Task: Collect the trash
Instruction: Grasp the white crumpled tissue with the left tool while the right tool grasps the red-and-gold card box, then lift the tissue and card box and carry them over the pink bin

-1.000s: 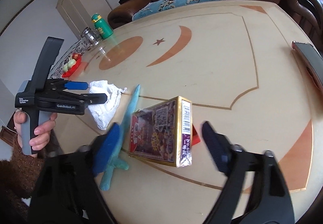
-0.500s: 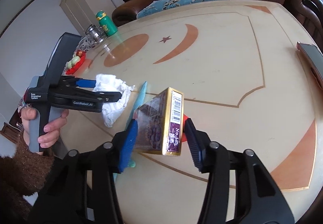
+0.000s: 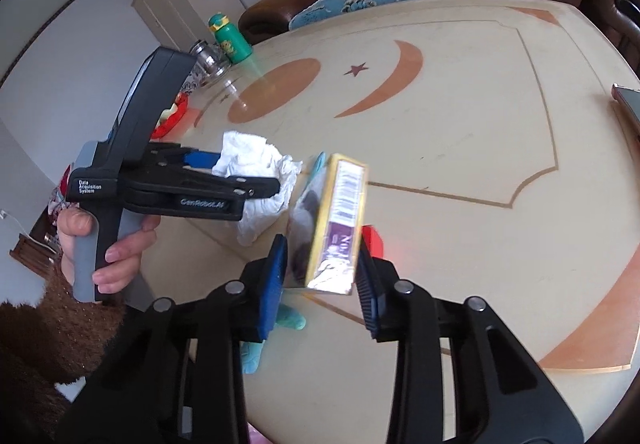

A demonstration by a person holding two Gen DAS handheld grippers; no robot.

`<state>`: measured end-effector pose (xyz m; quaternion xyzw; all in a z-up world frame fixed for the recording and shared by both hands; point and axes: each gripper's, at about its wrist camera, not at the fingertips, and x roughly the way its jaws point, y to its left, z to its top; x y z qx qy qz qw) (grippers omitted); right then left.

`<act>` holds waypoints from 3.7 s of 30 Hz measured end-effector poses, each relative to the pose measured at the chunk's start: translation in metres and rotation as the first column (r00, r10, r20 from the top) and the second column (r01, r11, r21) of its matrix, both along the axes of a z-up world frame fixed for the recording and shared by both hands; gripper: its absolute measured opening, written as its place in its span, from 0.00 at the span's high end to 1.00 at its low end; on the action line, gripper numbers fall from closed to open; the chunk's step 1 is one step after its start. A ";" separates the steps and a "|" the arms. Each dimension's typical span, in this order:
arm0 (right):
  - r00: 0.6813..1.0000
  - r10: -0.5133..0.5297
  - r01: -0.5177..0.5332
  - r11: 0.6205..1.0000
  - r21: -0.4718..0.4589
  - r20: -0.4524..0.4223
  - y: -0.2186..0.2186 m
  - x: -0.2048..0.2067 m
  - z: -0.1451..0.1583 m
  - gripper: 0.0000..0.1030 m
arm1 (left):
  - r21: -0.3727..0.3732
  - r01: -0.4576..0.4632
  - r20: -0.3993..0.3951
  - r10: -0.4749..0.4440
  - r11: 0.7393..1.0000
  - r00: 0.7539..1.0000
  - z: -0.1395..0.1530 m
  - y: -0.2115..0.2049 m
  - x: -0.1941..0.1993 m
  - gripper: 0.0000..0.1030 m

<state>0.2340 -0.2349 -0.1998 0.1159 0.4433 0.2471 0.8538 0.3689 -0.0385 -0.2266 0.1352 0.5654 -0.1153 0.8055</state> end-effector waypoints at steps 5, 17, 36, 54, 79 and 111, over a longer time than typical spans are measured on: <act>1.000 -0.003 0.003 1.000 -0.011 0.012 0.007 0.000 0.002 0.74 | -0.012 -0.009 -0.009 0.009 1.000 1.000 -0.001 -0.001 -0.001 0.45; 0.999 -0.007 0.008 0.999 -0.031 0.040 0.016 -0.007 0.010 0.78 | -0.023 0.001 0.020 0.000 1.000 1.000 0.010 0.002 -0.016 0.82; 0.970 -0.086 0.119 0.984 -0.134 0.225 0.019 -0.027 0.057 0.79 | -0.041 -0.016 0.097 0.020 0.999 0.995 0.050 0.015 -0.043 0.85; 0.944 -0.090 0.163 0.964 -0.210 0.318 0.054 -0.121 0.126 0.79 | -0.086 0.047 0.214 -0.028 0.995 0.976 0.135 0.029 -0.168 0.85; 0.956 -0.093 0.178 0.938 -0.298 0.279 0.090 -0.269 0.132 0.79 | -0.111 0.143 0.270 -0.109 0.984 0.957 0.154 0.037 -0.342 0.85; 0.992 -0.123 0.128 0.915 -0.384 0.037 0.095 -0.270 0.007 0.79 | -0.088 0.125 -0.028 -0.128 0.988 0.991 -0.006 0.026 -0.338 0.85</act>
